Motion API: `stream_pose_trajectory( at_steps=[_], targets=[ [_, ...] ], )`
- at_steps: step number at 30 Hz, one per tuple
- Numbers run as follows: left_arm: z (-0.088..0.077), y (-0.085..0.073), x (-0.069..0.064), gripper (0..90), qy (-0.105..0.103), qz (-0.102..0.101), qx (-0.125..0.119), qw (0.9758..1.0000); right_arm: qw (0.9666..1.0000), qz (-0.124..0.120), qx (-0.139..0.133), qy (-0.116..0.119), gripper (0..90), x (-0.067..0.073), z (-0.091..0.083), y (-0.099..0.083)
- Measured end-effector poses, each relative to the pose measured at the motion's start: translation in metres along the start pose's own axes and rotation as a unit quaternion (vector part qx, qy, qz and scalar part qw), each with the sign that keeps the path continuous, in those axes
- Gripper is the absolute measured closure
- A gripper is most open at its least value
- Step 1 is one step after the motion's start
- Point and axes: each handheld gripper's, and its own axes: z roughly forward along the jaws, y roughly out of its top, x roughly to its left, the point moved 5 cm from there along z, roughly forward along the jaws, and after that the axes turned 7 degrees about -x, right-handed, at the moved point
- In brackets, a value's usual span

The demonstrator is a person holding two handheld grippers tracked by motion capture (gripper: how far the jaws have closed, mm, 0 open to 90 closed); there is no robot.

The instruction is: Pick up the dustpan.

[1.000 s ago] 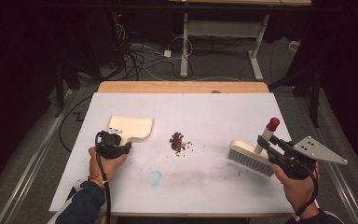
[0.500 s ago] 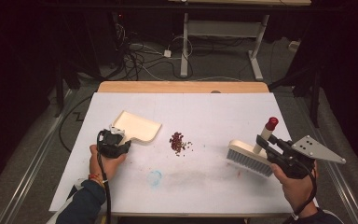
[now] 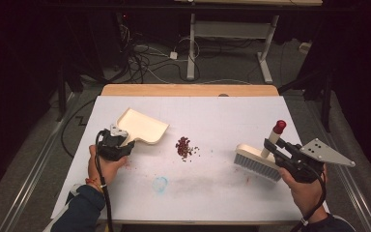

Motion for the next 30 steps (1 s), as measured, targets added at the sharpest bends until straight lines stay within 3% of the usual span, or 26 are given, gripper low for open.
stream_pose_trajectory(
  at_steps=[14, 22, 30],
  targets=[
    [-0.043, 0.011, -0.010, 64.2, -0.008, 0.031, -0.043, 0.9985, 1.0000, -0.003, 0.000, -0.004, 70.1, 0.000, -0.002, -0.002],
    [-0.067, 0.001, -0.023, 64.2, -0.024, 0.053, -0.042, 0.9974, 0.9999, -0.006, -0.003, -0.008, 70.1, 0.002, -0.002, 0.001],
    [-0.077, -0.019, -0.035, 64.2, -0.048, 0.067, -0.031, 0.9961, 0.9999, -0.003, -0.005, -0.012, 70.1, 0.002, -0.001, 0.001]
  ],
)
